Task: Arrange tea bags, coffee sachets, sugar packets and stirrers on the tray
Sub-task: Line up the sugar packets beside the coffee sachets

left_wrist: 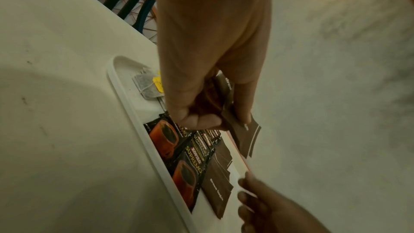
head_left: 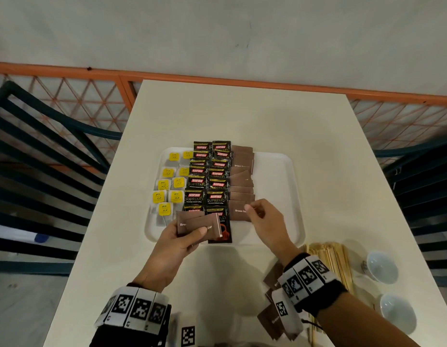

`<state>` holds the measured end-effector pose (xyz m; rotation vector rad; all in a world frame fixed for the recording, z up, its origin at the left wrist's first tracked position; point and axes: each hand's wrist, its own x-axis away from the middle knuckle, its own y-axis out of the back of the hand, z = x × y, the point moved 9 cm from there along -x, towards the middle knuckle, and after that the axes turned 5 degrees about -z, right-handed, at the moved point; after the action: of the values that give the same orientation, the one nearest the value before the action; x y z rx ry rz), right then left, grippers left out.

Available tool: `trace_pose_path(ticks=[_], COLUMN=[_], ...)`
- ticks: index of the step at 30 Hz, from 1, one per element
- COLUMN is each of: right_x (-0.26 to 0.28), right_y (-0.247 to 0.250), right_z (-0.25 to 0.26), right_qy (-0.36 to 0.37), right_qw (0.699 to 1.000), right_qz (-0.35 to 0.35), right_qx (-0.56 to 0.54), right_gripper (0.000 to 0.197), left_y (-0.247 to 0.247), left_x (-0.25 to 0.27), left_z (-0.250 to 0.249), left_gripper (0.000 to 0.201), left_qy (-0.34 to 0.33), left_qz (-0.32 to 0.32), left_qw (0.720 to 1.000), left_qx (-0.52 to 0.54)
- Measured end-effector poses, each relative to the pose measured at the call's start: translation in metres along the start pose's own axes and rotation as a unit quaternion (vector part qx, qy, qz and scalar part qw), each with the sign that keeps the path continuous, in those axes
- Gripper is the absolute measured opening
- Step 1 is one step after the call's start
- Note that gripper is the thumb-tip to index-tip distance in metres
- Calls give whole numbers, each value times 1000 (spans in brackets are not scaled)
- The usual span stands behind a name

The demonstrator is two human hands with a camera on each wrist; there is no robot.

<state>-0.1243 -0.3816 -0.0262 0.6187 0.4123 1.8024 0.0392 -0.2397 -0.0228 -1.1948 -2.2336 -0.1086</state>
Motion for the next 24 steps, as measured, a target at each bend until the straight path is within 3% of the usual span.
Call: trace_pose_path(ticks=[3,6,10,20,24], right_x=[29,47,43,8,1], right_y=[-32,-44,-39,3,1], right_z=[24,35,29,-37,-42], right_qy=[20,34,13,-85,-90], right_qw=[983,965,968,992,995], right_qz=[178,240,210,49,23], right_qx=[-41,-100,-137,-77,-25], right_gripper=[21,14,7,13,17], left_y=[-7,-12,-14,9,14], left_x=[-1,-1,-3,-3,-3], left_z=[0,2,5,13,11], left_gripper=[33,31,19,20,13], left_qy=[-5,-10,-3,11,-5], left_qz=[4,11,19,-3,-40], left_qw=[1000,999,999,1000,995], left_qx=[-16,-37,-30,-20,-90])
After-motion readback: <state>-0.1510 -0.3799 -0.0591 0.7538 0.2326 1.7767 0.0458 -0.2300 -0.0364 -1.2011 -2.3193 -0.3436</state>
